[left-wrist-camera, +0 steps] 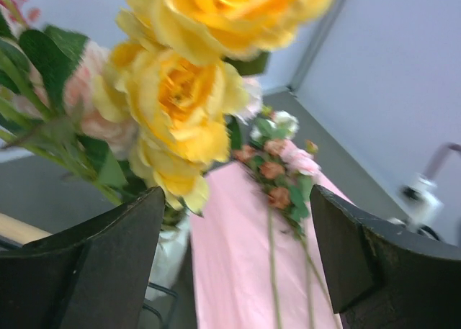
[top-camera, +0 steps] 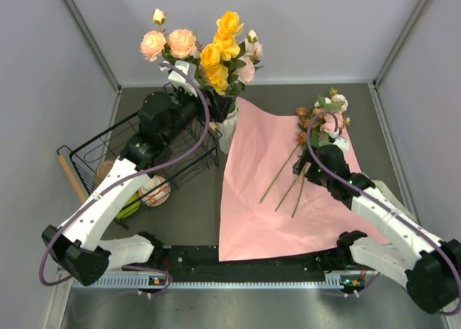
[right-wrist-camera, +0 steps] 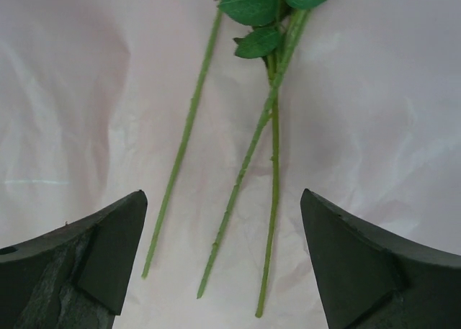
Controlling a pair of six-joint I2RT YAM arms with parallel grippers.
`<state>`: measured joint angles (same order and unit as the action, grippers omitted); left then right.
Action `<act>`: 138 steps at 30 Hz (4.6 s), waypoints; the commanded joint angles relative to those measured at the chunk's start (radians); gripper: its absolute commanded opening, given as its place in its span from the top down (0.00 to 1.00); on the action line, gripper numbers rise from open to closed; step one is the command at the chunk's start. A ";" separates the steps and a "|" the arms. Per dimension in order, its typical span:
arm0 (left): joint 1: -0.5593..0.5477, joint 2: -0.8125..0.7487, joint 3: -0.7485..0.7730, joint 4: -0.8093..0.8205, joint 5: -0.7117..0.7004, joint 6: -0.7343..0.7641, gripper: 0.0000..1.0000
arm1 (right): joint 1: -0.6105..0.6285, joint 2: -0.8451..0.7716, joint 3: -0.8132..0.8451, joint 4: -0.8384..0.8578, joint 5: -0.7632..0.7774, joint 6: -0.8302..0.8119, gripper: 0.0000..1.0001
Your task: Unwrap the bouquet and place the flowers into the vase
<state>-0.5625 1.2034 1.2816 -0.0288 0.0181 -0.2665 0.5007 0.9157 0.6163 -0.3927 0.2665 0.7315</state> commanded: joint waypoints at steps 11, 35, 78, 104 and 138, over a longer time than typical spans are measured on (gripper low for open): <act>0.000 -0.321 -0.297 -0.198 0.436 -0.177 0.19 | -0.225 0.388 0.063 0.250 -0.295 0.063 0.70; -0.031 -0.331 -0.413 -0.088 0.551 -0.309 0.16 | -0.223 -0.035 -0.009 0.150 -0.023 0.008 1.00; -0.215 -0.045 0.005 0.052 0.459 -0.211 1.00 | 0.305 -0.374 0.005 0.303 -0.562 -0.311 0.34; -0.077 0.071 0.430 0.040 -0.087 0.333 1.00 | 0.303 -0.445 -0.020 -0.021 0.180 -0.156 0.01; -0.048 0.123 0.078 0.224 -0.023 0.270 1.00 | 0.303 -0.376 -0.007 -0.003 0.175 -0.162 0.01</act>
<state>-0.6147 1.3247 1.3949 0.1078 -0.0154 0.0170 0.7975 0.5350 0.5964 -0.4236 0.4355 0.5724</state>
